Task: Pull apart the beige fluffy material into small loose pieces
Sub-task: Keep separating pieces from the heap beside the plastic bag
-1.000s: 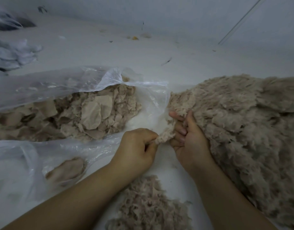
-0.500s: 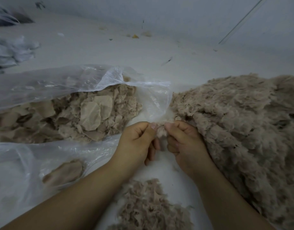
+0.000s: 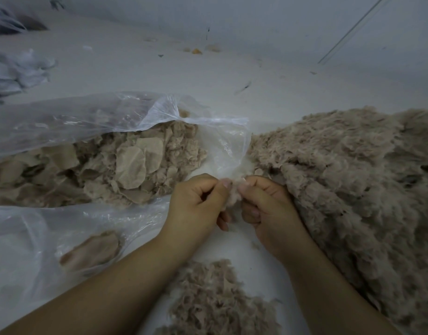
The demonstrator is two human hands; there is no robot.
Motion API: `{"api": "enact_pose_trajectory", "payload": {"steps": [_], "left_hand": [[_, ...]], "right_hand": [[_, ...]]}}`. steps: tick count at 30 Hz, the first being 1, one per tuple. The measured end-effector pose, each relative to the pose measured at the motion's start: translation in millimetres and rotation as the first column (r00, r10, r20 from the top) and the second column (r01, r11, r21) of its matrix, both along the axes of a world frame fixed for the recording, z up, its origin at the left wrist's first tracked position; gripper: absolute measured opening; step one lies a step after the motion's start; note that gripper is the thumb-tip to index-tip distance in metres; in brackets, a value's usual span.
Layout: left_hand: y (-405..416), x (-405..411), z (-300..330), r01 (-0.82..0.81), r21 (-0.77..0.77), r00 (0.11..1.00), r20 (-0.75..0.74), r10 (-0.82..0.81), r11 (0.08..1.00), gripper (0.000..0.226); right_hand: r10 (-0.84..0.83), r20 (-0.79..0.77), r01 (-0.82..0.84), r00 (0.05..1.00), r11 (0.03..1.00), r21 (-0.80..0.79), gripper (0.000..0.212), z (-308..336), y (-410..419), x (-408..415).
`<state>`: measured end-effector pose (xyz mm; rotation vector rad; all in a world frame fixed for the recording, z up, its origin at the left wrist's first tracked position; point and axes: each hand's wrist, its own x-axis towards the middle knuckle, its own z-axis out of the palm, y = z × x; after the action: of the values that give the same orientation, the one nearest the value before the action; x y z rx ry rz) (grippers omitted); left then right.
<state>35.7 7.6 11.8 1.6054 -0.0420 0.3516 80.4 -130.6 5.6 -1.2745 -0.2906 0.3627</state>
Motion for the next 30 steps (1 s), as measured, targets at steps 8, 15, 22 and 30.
{"api": "enact_pose_trajectory", "payload": {"steps": [8,15,22,30], "left_hand": [[1.9,0.5,1.9,0.023,0.055,0.999,-0.042,-0.021,0.998,0.012],[2.6,2.7,1.7,-0.049,0.106,0.999,-0.015,0.050,0.993,0.014],[1.6,1.6,3.6,-0.059,0.106,0.998,-0.003,0.060,0.993,0.016],[2.0,2.4,5.4,-0.108,0.143,0.994,0.007,0.108,0.984,0.018]], "right_hand": [[-0.019,-0.017,0.019,1.000,1.000,-0.014,0.018,-2.5,0.6,0.7],[-0.023,-0.010,0.023,1.000,0.999,-0.027,0.014,-2.7,0.6,1.0],[0.038,0.046,-0.035,0.998,0.997,-0.069,0.014,-4.9,-0.4,-0.5],[0.007,0.044,0.000,0.999,0.988,-0.152,0.028,-4.4,2.7,-2.5]]}}
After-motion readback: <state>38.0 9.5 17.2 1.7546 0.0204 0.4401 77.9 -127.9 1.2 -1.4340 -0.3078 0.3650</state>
